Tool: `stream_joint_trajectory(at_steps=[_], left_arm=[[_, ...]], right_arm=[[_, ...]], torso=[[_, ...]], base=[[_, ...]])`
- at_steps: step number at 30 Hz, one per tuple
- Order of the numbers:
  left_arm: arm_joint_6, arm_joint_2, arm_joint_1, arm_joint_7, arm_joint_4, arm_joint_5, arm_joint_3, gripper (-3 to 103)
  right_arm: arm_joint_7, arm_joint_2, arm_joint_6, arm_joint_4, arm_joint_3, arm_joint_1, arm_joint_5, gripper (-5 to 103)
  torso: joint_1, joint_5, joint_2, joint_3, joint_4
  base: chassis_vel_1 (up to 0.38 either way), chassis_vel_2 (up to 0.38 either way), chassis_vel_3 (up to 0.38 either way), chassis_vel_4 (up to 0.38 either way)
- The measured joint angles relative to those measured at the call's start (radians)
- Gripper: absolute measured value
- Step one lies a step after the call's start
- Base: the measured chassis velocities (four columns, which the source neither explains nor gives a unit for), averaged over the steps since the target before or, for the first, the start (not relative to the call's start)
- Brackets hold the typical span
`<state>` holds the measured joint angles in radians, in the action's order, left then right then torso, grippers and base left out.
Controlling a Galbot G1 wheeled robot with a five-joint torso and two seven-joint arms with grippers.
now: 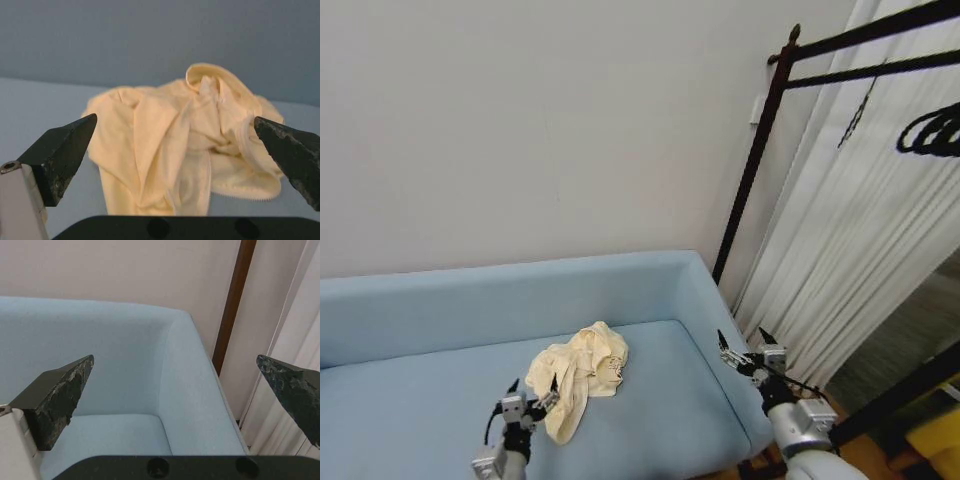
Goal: Pick up the clothes from the sofa and hang them on the clothes hanger.
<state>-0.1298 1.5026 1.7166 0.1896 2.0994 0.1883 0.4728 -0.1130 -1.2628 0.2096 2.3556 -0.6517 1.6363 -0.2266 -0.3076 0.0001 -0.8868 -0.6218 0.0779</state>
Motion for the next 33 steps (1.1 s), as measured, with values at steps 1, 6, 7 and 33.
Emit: stream_joint_trajectory(at_steps=[1, 6, 7, 33], left_arm=[[-0.005, 0.007, -0.007, 0.013, -0.024, -0.007, -0.02, 100], [-0.031, 0.023, -0.044, 0.089, -0.109, -0.012, -0.07, 100], [-0.039, 0.026, -0.062, 0.112, -0.134, -0.008, -0.079, 100], [-0.262, -0.125, -0.177, -0.026, -0.113, 0.126, -0.042, 100]], right_arm=[[-0.002, 0.004, 0.0, -0.002, 0.002, 0.005, 0.001, 100], [-0.008, 0.017, 0.0, -0.007, 0.006, 0.028, 0.008, 100], [-0.01, 0.022, 0.0, -0.008, 0.006, 0.033, 0.008, 100], [-0.034, 0.049, -0.014, -0.031, 0.006, 0.064, 0.021, 100]], torso=[[0.0, 0.0, 0.0, 0.0, 0.0], [0.0, 0.0001, 0.0, 0.0, 0.0], [0.0, 0.0001, 0.0, 0.0, 0.0], [0.0, -0.0012, 0.0, 0.0, -0.0001]], base=[[0.0, 0.0, 0.0, 0.0], [0.0, 0.0, 0.0, 0.0], [0.0, 0.0, 0.0, 0.0], [0.0, 0.0, 0.0, 0.0]])
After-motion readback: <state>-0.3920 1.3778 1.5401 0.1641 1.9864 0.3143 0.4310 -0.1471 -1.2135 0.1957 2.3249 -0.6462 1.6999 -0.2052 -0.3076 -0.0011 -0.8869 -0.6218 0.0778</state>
